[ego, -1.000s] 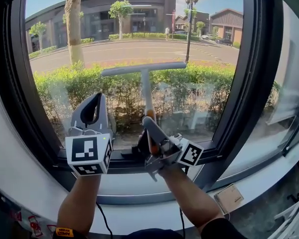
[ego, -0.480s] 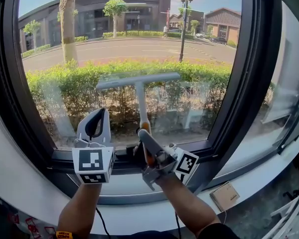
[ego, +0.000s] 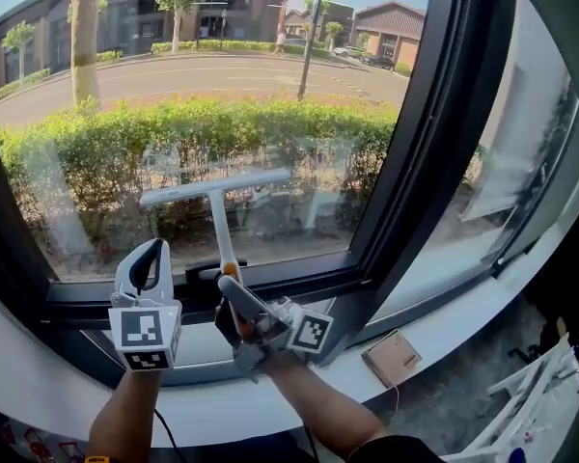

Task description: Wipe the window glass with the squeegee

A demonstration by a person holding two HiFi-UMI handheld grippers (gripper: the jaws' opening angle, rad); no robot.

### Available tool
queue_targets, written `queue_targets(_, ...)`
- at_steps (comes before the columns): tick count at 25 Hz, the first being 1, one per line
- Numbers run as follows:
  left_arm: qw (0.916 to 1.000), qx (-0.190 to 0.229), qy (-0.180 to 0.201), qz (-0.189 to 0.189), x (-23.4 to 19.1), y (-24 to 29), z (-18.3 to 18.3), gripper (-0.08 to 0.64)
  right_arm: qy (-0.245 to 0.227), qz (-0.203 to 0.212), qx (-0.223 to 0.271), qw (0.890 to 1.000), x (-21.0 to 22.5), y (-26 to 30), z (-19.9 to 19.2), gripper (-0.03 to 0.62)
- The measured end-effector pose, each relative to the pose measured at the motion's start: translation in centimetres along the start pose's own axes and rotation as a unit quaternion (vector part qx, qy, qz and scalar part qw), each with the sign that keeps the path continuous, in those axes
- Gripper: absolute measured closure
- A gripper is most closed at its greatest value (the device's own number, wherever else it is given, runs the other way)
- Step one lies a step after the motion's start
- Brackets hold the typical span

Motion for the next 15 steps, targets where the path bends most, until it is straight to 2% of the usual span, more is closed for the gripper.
queue_targets(9,0.9984,-0.038,-0.038,-0.019,2.6,-0.5,-4.7,0.543,0.032,-0.061,-0.002,0.998,2.8,-4.8,-3.2,0.548)
queue_targets(15,0.9968,-0.061,-0.043,-0.029,4.7,-0.7,-7.6,0.543,0.039,-0.088,-0.006,0.995,3.6,-7.8,-3.4,0.548)
Point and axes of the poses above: the fingertips, and each gripper's own axes: y forward along the fingers, x to its right, z out of its top, the point moved 7 cm from there along -y, backward along the fingers, and after that the axes turned 8 degrees about -z, right-handed, at the moved point
